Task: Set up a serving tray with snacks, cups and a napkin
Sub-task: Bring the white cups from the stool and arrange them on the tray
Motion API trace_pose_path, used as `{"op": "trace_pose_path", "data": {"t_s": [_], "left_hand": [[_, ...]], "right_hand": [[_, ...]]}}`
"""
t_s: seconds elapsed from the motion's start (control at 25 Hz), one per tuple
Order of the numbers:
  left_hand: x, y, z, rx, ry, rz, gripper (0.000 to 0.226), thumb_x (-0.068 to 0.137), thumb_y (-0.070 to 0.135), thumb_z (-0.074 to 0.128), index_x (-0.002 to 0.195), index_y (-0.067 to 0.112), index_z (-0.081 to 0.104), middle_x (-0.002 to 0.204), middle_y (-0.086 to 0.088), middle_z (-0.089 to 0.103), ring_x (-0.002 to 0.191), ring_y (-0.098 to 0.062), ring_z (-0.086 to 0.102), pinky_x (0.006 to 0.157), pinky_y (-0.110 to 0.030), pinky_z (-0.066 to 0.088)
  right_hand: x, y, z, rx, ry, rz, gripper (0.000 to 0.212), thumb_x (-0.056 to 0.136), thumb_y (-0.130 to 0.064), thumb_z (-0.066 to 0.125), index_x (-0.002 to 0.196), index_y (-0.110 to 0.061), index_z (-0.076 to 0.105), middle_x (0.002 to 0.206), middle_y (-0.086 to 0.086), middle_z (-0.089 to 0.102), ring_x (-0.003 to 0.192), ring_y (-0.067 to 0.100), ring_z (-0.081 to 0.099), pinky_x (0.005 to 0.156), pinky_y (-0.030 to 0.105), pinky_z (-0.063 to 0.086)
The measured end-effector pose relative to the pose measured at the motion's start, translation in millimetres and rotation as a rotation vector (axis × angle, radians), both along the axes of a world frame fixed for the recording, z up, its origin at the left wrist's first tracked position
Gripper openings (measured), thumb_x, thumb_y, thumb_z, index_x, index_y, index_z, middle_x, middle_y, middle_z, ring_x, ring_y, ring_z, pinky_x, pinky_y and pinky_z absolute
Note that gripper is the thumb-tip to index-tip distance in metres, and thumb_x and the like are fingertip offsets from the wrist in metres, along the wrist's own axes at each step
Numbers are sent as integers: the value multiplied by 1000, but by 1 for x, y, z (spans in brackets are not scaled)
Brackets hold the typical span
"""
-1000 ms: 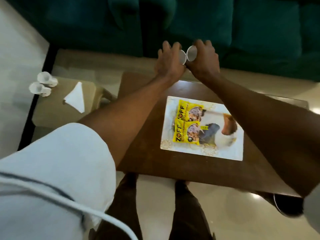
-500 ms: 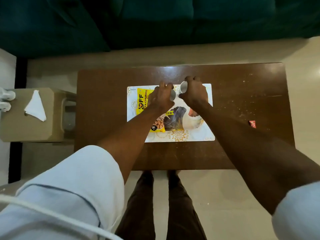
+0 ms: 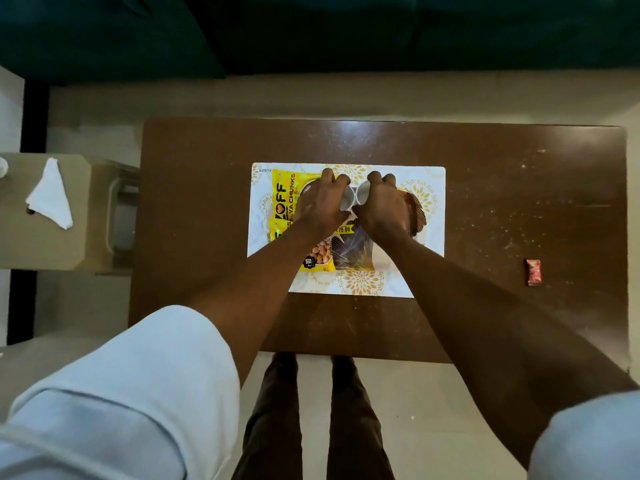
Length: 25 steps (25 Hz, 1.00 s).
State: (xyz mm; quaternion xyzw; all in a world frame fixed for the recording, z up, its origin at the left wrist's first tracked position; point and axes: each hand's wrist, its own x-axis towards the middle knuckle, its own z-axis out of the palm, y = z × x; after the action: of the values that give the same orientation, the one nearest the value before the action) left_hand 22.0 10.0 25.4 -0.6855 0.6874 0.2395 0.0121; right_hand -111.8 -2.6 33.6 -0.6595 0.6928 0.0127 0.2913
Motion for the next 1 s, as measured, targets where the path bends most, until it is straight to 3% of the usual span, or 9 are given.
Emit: {"op": "trace_pose_path", "data": {"t_s": [0.16,0.44,0.64,0.8,0.88,1.0], "left_hand": [[-5,-8,0,57,22,5,65,79,36,81,136,23,52,132,-6,51,115,-31,63,88,-47,58],[-13,-5,-8,39,-31,41,67,83,39,80,140,22,49,135,-8,50,120,-29,59,85,-47,59],[-11,3,-10,99,-8,43,85,78,43,84,148,22,42,140,-9,46,128,-31,53,90,-46,56],[-8,-2,16,85,-47,31,93,77,45,84,153,18,36,147,-10,42,133,-33,49,101,-45,51],[2,-3,47,83,-50,48,93,83,46,78,156,13,31,155,-13,38,143,-34,42,112,-44,42],[44,-6,108,76,-44,19,100,93,52,65,163,6,12,171,-16,14,160,-31,13,130,-43,17]], "right_hand": [[-3,-4,-1,23,28,-13,66,86,-22,79,143,-9,48,139,18,51,115,42,64,86,43,55],[-5,-1,-10,-13,13,-21,62,88,-25,77,141,-10,49,137,19,52,111,42,66,84,43,56],[-7,1,-12,58,97,60,84,86,-39,79,154,-15,36,144,18,48,119,42,63,88,45,56],[-11,-12,11,111,139,106,98,85,-51,75,162,-23,20,156,15,36,136,44,48,99,52,51],[-11,-17,41,68,117,133,95,85,-48,74,160,-23,22,157,13,35,141,40,41,101,54,49],[7,-25,103,-44,110,179,89,87,-48,73,158,-19,28,157,12,38,141,36,41,104,50,49]]}}
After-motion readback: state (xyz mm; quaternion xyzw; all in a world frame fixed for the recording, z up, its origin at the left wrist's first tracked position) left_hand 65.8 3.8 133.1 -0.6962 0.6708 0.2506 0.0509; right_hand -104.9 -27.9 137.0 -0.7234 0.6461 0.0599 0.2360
